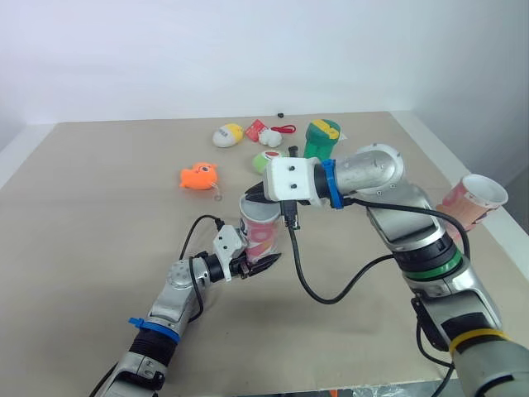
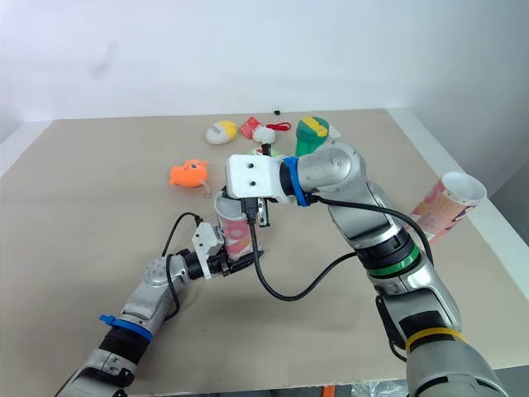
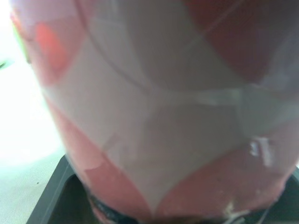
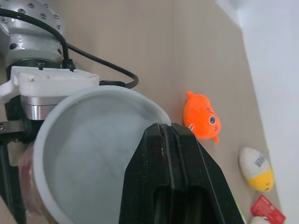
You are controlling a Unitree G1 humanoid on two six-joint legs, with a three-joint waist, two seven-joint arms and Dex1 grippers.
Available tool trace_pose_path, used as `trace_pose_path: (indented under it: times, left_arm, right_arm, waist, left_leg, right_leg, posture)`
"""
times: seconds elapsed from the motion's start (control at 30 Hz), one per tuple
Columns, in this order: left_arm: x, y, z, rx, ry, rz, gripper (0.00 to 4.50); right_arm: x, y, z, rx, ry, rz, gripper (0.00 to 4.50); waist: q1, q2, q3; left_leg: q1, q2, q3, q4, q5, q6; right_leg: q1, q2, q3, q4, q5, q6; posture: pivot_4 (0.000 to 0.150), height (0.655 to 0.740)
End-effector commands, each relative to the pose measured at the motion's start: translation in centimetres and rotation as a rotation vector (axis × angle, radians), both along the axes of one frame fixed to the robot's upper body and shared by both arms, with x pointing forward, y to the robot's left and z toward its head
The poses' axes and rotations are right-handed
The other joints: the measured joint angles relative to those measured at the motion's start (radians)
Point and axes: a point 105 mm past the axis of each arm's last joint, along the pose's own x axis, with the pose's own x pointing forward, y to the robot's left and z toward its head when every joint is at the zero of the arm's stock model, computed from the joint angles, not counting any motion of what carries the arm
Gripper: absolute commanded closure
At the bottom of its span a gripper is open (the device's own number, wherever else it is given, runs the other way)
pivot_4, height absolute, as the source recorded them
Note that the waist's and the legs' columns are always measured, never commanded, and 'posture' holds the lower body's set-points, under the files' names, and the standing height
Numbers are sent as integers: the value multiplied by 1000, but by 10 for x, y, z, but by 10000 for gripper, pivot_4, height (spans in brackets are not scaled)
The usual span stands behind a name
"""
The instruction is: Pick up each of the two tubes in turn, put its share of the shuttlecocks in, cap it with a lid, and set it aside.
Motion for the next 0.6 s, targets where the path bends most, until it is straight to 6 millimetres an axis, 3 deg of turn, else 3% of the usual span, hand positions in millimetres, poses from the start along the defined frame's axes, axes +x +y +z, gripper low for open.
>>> trace_pose_path:
  times: [0.03,0.33,0.53,0.6]
  left_arm:
    - [-5,-10,-10,35,29,-41,15083]
    - [-4,-11,-10,36,28,-44,15083]
    - [-4,-11,-9,37,26,-45,15083]
    - [-4,-11,-9,36,26,-45,15083]
  right_arm:
    - [-15,16,-62,-80,198,72,44704]
    - [-14,17,-81,-82,239,72,44704]
    - [-21,17,-55,-43,238,129,44704]
    - [-22,16,-37,-16,241,137,38168]
  waist:
    - [0,-1,-2]
    - [0,-1,-10]
    - [0,-1,-11]
    - [0,1,-10]
  left_leg:
    - [0,0,0,0,0,0]
    - [3,0,0,-2,0,-1]
    - [3,0,-1,-3,-1,-2]
    - [3,0,-2,-4,-1,-2]
  right_leg:
    - [0,0,0,0,0,0]
    - [0,0,0,-1,-1,-1]
    - [0,0,0,-1,-1,-1]
    - [0,-1,0,-3,-1,-1]
  posture:
    - [1500,7400]
    - [1500,7400]
    - [1500,7400]
    - [1500,7400]
